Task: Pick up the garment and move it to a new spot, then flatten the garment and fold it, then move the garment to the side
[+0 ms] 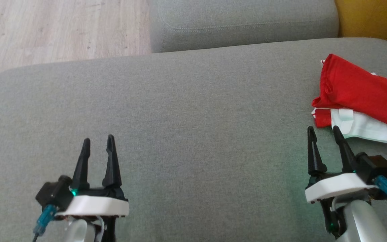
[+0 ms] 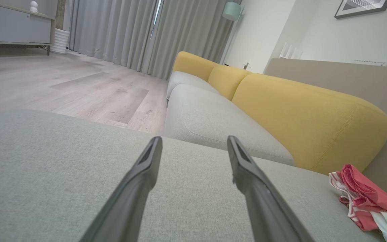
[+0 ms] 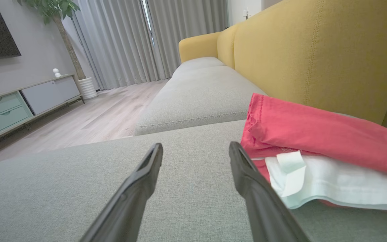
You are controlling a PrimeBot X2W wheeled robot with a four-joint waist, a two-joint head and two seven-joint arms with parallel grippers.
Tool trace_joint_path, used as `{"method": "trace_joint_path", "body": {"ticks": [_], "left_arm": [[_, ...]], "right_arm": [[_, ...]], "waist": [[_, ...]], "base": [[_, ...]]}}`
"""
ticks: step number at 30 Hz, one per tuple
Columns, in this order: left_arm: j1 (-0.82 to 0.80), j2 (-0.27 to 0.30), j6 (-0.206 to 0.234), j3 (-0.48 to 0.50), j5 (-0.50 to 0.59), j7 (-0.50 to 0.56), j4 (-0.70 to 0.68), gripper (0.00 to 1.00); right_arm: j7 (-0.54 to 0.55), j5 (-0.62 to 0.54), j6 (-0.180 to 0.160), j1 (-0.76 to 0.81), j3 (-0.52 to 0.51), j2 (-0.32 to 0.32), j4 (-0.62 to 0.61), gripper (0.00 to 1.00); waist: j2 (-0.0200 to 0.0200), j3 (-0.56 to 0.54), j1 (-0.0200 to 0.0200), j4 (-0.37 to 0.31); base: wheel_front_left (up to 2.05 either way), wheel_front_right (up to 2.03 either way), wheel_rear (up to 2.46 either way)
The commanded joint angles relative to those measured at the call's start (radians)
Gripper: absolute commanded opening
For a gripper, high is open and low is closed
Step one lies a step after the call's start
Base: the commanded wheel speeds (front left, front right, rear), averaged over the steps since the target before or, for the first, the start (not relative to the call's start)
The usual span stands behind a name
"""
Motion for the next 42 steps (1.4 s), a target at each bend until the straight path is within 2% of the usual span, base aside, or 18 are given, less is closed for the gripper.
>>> {"method": "trace_joint_path", "body": {"ticks": [1, 26, 27, 30, 42], "left_arm": [[-0.024, 0.007, -0.006, 0.024, -0.004, -0.005, -0.029, 1.00], [-0.012, 0.007, -0.014, 0.026, -0.041, -0.005, -0.037, 1.00], [0.010, 0.000, -0.007, -0.001, -0.040, 0.000, -0.001, 0.00], [0.025, -0.001, -0.007, -0.001, -0.044, 0.001, 0.036, 0.00], [0.022, 0.004, -0.008, 0.018, -0.161, 0.033, 0.029, 0.00]], "right_arm": [[-0.012, 0.005, -0.001, -0.035, 0.025, -0.003, -0.032, 1.00], [-0.014, 0.021, -0.001, -0.027, 0.044, -0.002, -0.061, 1.00], [0.000, 0.013, 0.000, 0.000, 0.019, 0.000, -0.021, 0.00], [0.003, 0.018, 0.000, 0.014, 0.020, 0.002, 0.018, 0.00], [0.039, 0.155, 0.000, 0.015, 0.006, 0.001, 0.002, 0.00]], "waist": [[0.0000, -0.002, 0.0001, 0.000], [0.0000, -0.011, 0.0001, 0.004], [0.0000, -0.011, 0.0002, 0.004], [0.0000, -0.011, 0.0001, 0.004], [0.0000, -0.013, 0.0001, 0.004]], "base": [[0.00, 0.00, 0.00], [0.00, 0.00, 0.00], [0.00, 0.00, 0.00], [0.00, 0.00, 0.00], [0.00, 0.00, 0.00]]}}
